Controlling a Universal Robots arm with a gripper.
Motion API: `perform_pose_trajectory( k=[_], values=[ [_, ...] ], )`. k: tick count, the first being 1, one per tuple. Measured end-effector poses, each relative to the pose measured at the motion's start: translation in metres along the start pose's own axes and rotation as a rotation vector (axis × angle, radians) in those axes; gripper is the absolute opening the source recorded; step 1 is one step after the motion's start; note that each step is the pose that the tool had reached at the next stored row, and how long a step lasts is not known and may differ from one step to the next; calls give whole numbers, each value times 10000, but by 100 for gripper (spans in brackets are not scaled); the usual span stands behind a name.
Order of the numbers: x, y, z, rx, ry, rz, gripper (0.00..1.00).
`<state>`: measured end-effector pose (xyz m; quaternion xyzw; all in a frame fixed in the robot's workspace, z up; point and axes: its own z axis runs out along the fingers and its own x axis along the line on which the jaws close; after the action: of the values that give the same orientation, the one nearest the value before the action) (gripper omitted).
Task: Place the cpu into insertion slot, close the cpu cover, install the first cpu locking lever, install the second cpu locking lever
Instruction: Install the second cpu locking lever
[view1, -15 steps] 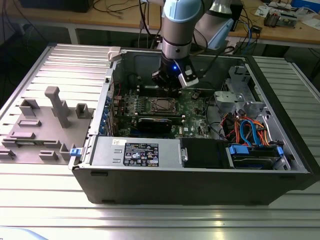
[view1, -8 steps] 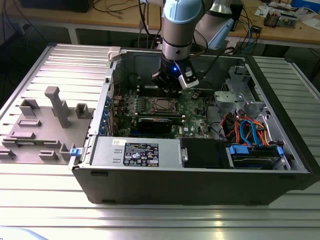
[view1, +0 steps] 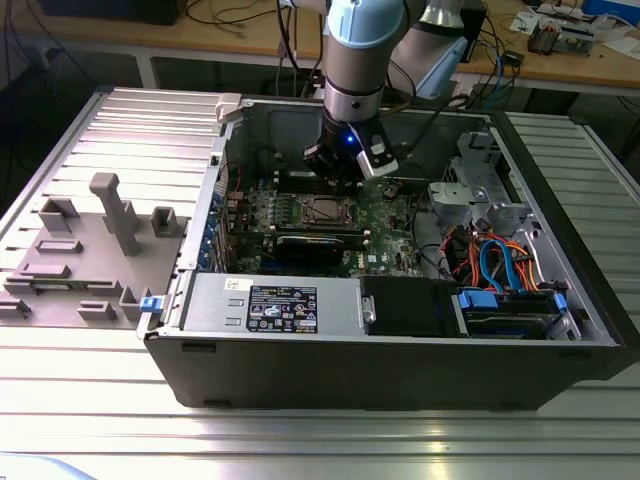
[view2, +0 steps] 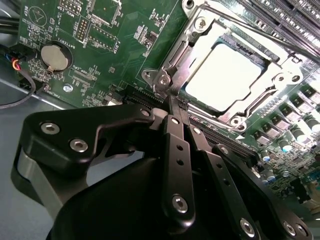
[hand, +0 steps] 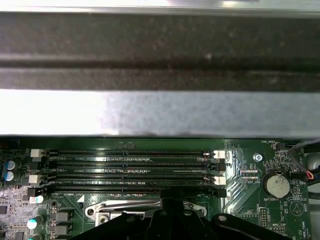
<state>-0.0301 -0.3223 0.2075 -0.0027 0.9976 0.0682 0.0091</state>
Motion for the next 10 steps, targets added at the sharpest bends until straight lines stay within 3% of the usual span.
perform_pose_trajectory(
  k=[10],
  values=[
    [-1, 0, -16, 1, 1, -2, 11]
  ],
)
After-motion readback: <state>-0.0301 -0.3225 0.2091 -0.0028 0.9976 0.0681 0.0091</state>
